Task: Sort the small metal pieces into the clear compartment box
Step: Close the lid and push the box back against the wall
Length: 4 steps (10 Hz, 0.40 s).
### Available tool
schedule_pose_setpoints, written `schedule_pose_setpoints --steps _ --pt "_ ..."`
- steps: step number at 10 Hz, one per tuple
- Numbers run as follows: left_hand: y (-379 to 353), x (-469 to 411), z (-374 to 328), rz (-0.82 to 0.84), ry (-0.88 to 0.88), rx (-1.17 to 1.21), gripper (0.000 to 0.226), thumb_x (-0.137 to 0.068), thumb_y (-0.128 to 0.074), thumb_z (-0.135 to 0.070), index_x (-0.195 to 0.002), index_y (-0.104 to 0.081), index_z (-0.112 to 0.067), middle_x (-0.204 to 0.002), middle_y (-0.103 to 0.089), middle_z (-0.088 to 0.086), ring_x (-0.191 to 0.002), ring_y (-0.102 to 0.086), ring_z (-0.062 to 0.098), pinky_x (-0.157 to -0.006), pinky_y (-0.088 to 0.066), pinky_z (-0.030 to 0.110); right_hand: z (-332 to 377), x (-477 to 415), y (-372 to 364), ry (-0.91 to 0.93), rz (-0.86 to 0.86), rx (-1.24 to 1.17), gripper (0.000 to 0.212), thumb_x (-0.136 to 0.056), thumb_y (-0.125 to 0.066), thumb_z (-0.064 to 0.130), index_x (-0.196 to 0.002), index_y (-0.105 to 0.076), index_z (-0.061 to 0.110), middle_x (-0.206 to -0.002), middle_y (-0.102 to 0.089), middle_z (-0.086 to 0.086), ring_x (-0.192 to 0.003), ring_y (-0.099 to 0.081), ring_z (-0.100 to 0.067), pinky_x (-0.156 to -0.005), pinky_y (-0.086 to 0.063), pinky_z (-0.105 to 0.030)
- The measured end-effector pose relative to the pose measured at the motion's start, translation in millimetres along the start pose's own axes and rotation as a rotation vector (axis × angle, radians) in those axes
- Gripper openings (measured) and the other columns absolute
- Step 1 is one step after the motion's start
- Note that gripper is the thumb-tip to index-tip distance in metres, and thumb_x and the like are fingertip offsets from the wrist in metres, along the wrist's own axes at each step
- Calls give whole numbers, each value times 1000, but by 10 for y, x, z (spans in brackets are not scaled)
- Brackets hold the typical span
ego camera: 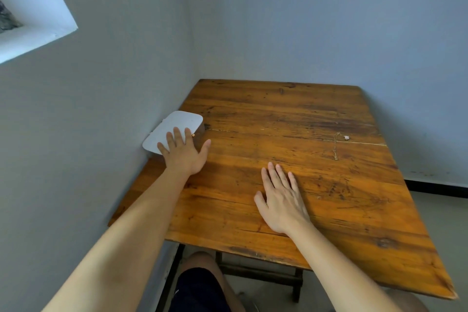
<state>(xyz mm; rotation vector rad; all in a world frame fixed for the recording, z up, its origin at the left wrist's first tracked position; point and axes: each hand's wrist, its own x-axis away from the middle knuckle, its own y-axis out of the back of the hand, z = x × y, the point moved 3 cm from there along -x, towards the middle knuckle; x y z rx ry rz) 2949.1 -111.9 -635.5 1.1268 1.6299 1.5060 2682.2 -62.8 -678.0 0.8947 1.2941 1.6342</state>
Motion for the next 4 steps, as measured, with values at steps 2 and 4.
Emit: schedule_pose_setpoints --steps 2,4 --pt "-202 713 -241 -127 -283 46 79 -92 -7 -72 -157 0 -28 -166 10 10 -151 15 29 -118 12 54 20 20 74 -8 -34 -52 67 -102 -19 50 -158 -3 17 -166 3 -2 -153 8 -16 -123 8 -39" --pt "-526 946 -272 8 -232 89 79 -91 -6 -74 -157 -10 -31 -167 -2 4 -153 5 24 -123 3 48 -22 67 218 -70 -100 -388 65 -103 -32 51 -158 -13 23 -167 -8 4 -153 -2 -10 -123 -2 -33"
